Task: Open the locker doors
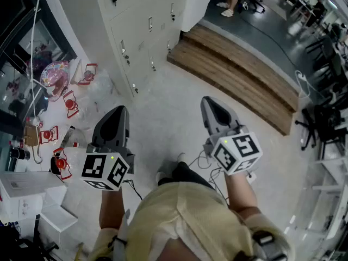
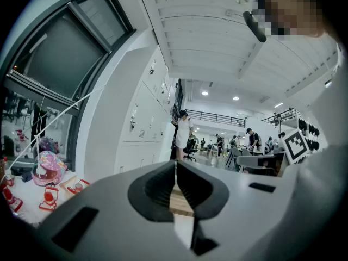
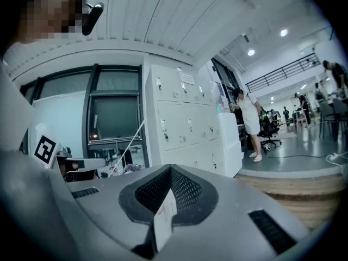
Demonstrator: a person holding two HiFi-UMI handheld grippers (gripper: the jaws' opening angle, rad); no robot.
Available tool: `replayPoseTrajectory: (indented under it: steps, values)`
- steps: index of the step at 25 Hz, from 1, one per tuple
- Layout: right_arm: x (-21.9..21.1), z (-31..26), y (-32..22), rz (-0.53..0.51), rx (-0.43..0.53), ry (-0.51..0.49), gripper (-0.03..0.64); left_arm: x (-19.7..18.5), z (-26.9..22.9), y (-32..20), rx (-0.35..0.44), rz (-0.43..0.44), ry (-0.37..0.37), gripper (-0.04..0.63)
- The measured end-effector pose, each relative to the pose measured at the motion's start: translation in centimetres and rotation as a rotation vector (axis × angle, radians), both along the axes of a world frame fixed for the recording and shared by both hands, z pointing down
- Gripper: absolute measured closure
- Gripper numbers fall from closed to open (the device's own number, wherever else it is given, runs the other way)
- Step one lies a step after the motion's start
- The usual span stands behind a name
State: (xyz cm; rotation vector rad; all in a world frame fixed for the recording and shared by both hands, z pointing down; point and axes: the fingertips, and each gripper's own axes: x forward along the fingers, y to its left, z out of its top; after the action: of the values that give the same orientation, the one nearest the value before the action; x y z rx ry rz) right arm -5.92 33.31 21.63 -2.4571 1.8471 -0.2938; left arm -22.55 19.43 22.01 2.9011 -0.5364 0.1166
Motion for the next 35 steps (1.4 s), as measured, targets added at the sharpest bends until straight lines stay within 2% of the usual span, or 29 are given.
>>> replayPoseTrajectory:
  steps: [4,10,18,22,27,31,35]
  values:
    - [1.7,-0.1,-0.5,-0.007,-0.004,0.022,0.614,1.5,0.0,0.0,-0.027,-0.002,0.013,0.583]
    - [4.1,0.5,-1.5,-0.019,-0.01,0.019,0.613,2.4,0.8,-1.0,-0.03,-0.055,-0.024,0.592]
    - [6.3,1.5,-3.7,-0.071,-0.014,-0.004,0.612,5.6,2.1,-1.5,-0.118,-0.044,-0.007,0.592]
    - [6.9,1.7,-4.9,-0.138,0.022,-0.035,0.612,6.6,1.2,-1.1,-0.092,-0.046,0.044,0.592]
    - [8.3,1.4,-6.2,-0.183,0.05,-0.013,0.612,7.8,1.2,-2.0,-0.008,-0.106,0.012,0.592]
    - [9.4,0.8,-6.8,-0.22,0.068,-0.002,0.612,8.7,0.4,-1.9,-0.008,-0.122,0.055,0.592]
    - [10.2,0.5,-7.8,-0.284,0.051,0.011,0.612,9.4,0.1,-2.3,-0.024,-0.168,0.065,0.592]
